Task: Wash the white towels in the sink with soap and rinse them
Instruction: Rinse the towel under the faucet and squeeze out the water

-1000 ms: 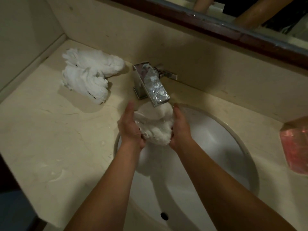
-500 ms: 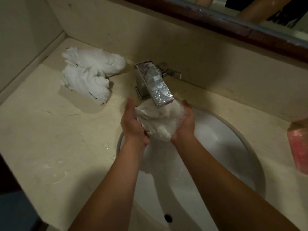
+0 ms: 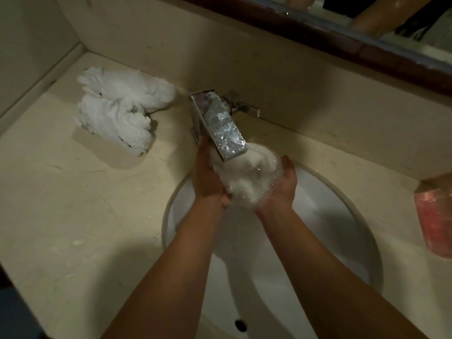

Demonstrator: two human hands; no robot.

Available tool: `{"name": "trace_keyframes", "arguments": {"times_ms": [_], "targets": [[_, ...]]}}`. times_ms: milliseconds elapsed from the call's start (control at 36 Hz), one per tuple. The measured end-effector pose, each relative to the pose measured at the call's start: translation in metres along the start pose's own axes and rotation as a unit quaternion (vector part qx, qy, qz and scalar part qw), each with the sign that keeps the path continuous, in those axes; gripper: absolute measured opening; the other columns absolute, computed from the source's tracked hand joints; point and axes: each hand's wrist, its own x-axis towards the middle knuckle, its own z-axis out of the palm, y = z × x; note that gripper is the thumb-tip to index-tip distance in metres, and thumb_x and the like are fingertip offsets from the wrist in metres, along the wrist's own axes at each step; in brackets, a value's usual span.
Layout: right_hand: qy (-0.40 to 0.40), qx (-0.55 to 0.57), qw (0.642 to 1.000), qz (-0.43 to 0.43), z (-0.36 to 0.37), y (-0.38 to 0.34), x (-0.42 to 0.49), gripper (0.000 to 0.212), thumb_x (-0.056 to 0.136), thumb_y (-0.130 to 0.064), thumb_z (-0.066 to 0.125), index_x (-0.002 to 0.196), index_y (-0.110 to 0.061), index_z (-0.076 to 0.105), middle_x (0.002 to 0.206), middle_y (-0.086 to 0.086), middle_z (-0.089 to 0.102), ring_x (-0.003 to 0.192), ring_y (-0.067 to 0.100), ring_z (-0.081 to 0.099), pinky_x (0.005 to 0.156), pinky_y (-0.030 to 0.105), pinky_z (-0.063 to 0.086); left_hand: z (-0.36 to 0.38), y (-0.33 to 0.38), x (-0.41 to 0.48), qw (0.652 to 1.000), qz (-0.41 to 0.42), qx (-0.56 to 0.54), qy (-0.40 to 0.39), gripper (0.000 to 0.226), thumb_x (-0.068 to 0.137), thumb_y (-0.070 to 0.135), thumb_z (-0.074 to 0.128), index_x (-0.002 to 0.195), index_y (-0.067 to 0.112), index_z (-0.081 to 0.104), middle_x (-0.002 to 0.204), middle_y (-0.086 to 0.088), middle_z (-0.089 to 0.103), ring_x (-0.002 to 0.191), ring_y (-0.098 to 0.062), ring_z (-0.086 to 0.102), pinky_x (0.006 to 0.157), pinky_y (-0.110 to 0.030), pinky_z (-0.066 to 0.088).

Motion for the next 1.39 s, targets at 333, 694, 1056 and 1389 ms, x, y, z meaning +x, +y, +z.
{"name": "trace_keyframes", "arguments": {"times_ms": [333,694,1056,1389], "targets": [[0.045,-0.066,0.997,-0.022,0.021,0.030,-0.017,0.050,0.096,-0.053,0.069,0.124,-0.012,0.075,0.116,0.014,0.079,0.102,0.035,0.078,0.088,0.048,0.063,-0.032,0.016,0.001,0.999,0.012,-0.027,0.018,0.107,0.066,0.073,0.088,0.141,0.000,0.064,0.141,-0.032,0.061,0.130,-0.050,0.062,0.115,-0.070,0.041],[0.017,-0.084,0.996,0.020,0.032,0.027,-0.026,0.049,0.101,-0.053,0.061,0.118,-0.009,0.078,0.106,0.014,0.080,0.085,0.032,0.078,0.081,0.042,0.064,-0.036,0.027,-0.018,0.998,0.009,-0.036,0.049,0.092,0.081,0.069,0.075,0.134,-0.006,0.065,0.128,-0.035,0.068,0.117,-0.049,0.070,0.106,-0.067,0.051],[0.061,-0.079,0.995,-0.010,0.016,0.005,-0.021,0.046,0.091,-0.045,0.074,0.122,-0.011,0.077,0.114,0.016,0.079,0.104,0.038,0.077,0.096,0.052,0.060,-0.006,0.009,-0.025,0.998,0.031,-0.044,0.036,0.075,0.091,0.058,0.070,0.138,0.001,0.066,0.134,-0.029,0.068,0.120,-0.047,0.067,0.104,-0.057,0.054],[0.040,-0.111,0.993,-0.002,0.024,0.032,-0.018,0.054,0.092,-0.055,0.075,0.121,-0.009,0.076,0.112,0.018,0.079,0.099,0.039,0.078,0.091,0.063,0.060,-0.035,0.025,-0.028,0.996,0.006,-0.046,0.070,0.103,0.068,0.070,0.084,0.136,-0.005,0.066,0.132,-0.033,0.067,0.123,-0.046,0.067,0.112,-0.062,0.048]]}}
